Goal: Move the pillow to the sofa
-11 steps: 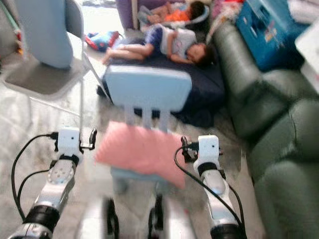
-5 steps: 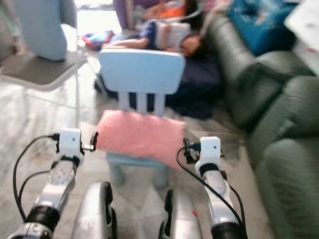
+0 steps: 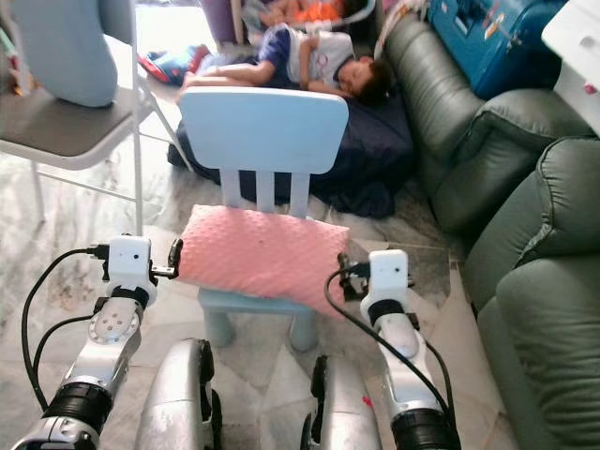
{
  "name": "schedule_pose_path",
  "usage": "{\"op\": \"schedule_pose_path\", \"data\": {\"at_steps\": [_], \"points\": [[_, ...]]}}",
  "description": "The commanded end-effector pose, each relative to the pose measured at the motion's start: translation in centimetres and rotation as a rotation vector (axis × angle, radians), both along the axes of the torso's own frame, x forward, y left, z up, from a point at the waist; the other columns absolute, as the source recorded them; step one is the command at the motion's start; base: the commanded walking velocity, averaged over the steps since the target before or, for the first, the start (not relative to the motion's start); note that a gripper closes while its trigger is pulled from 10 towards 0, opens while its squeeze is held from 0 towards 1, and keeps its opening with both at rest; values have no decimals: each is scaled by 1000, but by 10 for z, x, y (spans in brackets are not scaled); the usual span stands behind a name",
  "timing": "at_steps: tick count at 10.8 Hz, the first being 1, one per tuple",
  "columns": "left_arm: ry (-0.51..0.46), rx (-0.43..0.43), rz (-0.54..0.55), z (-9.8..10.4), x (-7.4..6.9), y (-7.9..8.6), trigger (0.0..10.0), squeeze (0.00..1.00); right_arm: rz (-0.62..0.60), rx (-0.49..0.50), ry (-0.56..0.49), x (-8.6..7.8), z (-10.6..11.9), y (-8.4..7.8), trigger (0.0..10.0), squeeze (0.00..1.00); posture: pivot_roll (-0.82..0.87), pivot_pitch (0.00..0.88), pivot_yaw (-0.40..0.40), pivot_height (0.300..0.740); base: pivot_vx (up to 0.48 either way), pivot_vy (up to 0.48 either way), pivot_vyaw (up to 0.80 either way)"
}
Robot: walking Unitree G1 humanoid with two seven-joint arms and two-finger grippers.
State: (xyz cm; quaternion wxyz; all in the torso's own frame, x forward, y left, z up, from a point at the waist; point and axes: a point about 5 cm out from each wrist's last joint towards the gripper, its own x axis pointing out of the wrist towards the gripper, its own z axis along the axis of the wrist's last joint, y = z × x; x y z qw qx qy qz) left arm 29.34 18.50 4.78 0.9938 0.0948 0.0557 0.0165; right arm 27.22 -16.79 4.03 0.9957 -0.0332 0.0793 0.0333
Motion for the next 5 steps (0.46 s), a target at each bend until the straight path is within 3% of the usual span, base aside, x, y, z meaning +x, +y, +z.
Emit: {"op": "schedule_pose_path", "data": {"at_steps": [1, 2, 5], "points": [[-5, 2, -9, 2, 2, 0, 10000, 0, 5, -5, -10, 1, 1, 1, 10000, 0, -68, 130, -27, 616, 307, 0, 0], [-6, 1, -7, 2, 2, 0, 10000, 0, 3, -8, -6, 1, 0, 0, 10000, 0, -70, 131, -27, 616, 311, 0, 0], [-5, -4, 0, 1, 1, -1, 10000, 0, 43, -25, -1, -2, -2, 2, 10000, 0, -74, 137, -31, 616, 100, 0, 0]]}}
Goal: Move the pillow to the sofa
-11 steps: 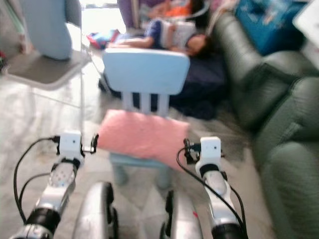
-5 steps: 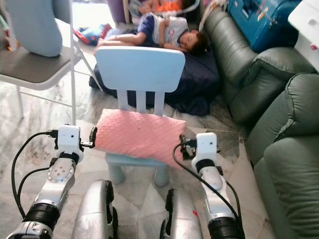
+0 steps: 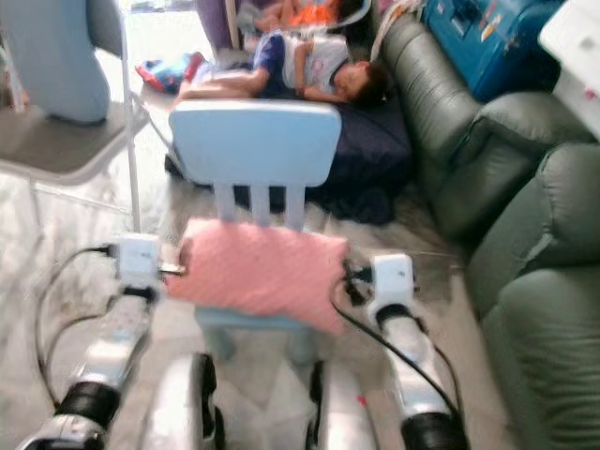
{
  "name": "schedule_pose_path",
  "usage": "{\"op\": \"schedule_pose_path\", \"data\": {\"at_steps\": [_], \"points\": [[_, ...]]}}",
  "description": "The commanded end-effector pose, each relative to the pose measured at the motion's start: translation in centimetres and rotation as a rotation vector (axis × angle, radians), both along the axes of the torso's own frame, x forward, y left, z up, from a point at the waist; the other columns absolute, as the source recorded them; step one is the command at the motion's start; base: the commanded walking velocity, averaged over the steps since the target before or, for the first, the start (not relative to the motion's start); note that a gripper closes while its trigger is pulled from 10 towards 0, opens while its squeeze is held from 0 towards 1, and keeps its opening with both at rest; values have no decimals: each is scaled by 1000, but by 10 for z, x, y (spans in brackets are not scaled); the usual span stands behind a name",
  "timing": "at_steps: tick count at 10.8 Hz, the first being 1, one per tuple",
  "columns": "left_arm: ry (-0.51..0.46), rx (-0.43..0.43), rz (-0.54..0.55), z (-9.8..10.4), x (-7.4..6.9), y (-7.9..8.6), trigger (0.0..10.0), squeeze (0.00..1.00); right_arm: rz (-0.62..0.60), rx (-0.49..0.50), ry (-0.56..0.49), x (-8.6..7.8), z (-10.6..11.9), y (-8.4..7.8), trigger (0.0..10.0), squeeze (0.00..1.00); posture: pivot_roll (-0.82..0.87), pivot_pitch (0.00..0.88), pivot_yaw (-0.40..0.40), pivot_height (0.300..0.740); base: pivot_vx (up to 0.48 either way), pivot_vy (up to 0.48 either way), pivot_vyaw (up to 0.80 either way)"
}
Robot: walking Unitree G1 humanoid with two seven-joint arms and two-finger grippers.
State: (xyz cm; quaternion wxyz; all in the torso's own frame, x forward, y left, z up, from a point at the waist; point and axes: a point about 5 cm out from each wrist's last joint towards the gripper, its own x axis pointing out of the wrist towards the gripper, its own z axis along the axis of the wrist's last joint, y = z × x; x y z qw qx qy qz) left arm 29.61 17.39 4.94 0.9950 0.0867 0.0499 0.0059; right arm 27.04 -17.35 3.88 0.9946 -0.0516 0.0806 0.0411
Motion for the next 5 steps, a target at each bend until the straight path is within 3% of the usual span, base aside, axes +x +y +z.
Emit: {"op": "schedule_pose_path", "data": {"at_steps": [1, 3, 5], "points": [[4, 17, 23, -1, -2, 10, 10000, 0, 36, 10, -3, 0, 0, 9, 10000, 0, -73, 139, -33, 616, 0, 0, 0], [0, 24, 31, -1, -4, 11, 10000, 0, 44, 20, 6, -2, -2, 10, 10000, 0, -67, 152, -36, 616, 0, 0, 0], [36, 25, 70, -6, -13, 19, 10000, 0, 49, 45, 21, -9, -1, 11, 10000, 0, -56, 224, -49, 579, 0, 0, 0]]}}
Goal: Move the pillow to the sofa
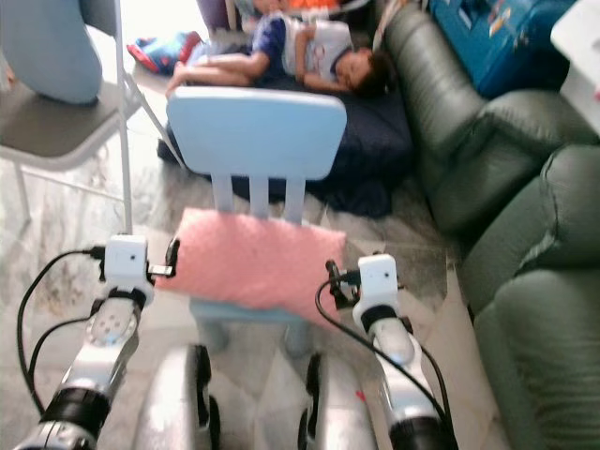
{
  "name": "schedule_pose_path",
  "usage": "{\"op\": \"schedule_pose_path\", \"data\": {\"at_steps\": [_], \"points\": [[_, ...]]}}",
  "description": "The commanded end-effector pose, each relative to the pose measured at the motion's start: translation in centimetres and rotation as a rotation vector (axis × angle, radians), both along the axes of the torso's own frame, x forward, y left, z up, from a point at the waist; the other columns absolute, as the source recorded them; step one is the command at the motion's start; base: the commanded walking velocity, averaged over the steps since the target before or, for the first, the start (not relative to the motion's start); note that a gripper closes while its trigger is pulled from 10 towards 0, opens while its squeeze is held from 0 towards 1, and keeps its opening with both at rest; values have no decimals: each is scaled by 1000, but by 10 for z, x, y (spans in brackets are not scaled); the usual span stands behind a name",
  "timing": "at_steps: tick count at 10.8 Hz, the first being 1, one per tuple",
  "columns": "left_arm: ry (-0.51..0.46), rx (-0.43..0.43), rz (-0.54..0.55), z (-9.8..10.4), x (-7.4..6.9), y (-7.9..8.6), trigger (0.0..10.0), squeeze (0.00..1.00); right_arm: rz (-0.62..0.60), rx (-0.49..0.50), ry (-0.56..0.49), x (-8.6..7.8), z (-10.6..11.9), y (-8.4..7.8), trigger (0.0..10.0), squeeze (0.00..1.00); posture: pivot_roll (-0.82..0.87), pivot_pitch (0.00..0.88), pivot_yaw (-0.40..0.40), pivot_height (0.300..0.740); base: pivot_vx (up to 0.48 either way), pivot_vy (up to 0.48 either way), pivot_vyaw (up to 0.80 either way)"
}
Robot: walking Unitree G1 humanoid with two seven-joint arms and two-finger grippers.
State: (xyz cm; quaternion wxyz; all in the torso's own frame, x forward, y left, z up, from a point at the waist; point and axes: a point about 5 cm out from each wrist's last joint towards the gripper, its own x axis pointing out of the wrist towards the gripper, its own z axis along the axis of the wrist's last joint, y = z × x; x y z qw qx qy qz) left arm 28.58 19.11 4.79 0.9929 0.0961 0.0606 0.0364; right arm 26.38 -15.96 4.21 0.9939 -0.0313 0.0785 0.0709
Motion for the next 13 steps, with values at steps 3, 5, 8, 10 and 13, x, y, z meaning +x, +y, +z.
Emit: {"op": "schedule_pose_path", "data": {"at_steps": [3, 5, 8, 10, 13], "points": [[22, 94, -29, -2, -10, 12, 10000, 0, 10, 52, 24, -3, 6, 1, 10000, 0, -48, 283, -69, 519, 0, 0, 0], [20, 97, -23, 5, -4, 18, 10000, 0, 37, 86, 24, 4, 16, 7, 10000, 0, -40, 290, -78, 514, 0, 0, 0], [7, 189, -76, 12, 5, 21, 10000, 0, 74, 104, 12, 16, 30, 9, 10000, 0, -39, 314, -92, 514, 0, 0, 0], [-10, 169, -70, 19, 8, 30, 10000, 0, 68, 111, 35, 13, 26, 6, 10000, 0, -30, 352, -98, 514, 0, 0, 0], [-103, 139, 29, 45, 13, 39, 10000, 0, 109, 129, 76, 1, 25, 14, 10000, 0, -43, 446, -114, 474, 0, 0, 0]]}}
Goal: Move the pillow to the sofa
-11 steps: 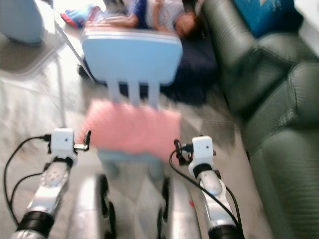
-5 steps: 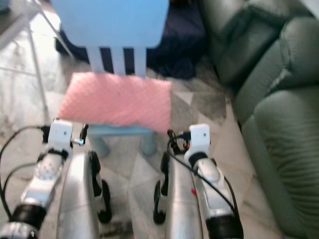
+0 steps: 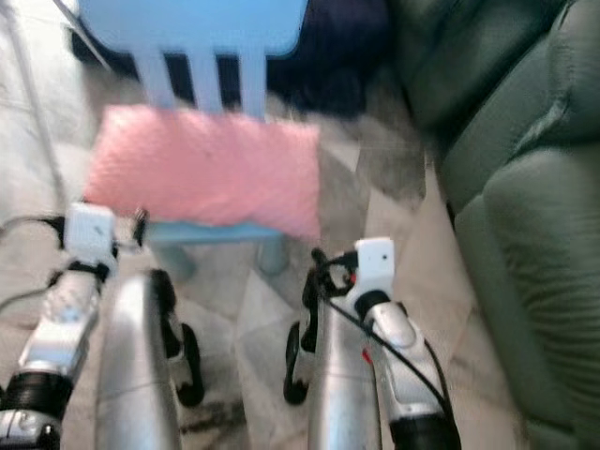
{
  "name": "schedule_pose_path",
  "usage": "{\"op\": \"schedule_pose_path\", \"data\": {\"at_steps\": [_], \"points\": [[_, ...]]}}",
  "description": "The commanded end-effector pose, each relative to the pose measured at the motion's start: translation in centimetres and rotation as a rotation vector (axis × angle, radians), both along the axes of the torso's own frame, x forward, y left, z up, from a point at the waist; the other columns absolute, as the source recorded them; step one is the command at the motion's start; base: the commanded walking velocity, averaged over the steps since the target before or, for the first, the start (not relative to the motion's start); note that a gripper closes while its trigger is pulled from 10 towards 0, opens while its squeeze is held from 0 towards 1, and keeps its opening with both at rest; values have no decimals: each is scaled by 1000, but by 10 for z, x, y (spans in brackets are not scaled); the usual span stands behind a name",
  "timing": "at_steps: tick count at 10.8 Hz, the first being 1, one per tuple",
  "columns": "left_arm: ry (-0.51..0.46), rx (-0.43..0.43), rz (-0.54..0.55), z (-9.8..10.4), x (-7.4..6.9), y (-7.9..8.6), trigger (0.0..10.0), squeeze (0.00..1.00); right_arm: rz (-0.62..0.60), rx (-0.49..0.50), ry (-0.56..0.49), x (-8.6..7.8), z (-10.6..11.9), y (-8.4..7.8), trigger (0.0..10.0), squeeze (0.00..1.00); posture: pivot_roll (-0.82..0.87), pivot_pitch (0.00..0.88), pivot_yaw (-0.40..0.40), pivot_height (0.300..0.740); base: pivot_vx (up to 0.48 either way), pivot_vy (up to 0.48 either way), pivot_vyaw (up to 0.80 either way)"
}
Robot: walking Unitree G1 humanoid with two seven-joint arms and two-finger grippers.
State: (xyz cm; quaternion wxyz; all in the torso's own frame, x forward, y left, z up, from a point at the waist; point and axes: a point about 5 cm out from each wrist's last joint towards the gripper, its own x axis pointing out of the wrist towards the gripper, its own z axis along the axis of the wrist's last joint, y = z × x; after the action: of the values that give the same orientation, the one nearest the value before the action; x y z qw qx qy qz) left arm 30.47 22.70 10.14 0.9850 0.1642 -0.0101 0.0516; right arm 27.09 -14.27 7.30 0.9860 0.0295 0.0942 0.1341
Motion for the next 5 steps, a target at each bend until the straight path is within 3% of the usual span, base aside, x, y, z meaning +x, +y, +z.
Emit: {"op": "schedule_pose_path", "data": {"at_steps": [1, 2, 4, 5], "points": [[10, -19, 21, -1, -3, 1, 10000, 0, -1, 0, 23, -4, -1, -4, 10000, 0, -46, 468, -116, 474, 0, 0, 0], [-8, -19, 19, 5, -1, 0, 10000, 0, 3, -10, 15, -2, 2, -5, 10000, 0, -48, 479, -118, 474, 0, 0, 0], [-143, 17, 64, 47, 25, 3, 10000, 0, 0, -48, -44, 29, 17, -12, 10000, 0, -53, 514, -103, 474, 0, 0, 0], [-177, 11, 81, 59, 29, 5, 10000, 0, 2, -58, -63, 38, 24, -15, 10000, 0, -48, 520, -100, 474, 0, 0, 0]]}}
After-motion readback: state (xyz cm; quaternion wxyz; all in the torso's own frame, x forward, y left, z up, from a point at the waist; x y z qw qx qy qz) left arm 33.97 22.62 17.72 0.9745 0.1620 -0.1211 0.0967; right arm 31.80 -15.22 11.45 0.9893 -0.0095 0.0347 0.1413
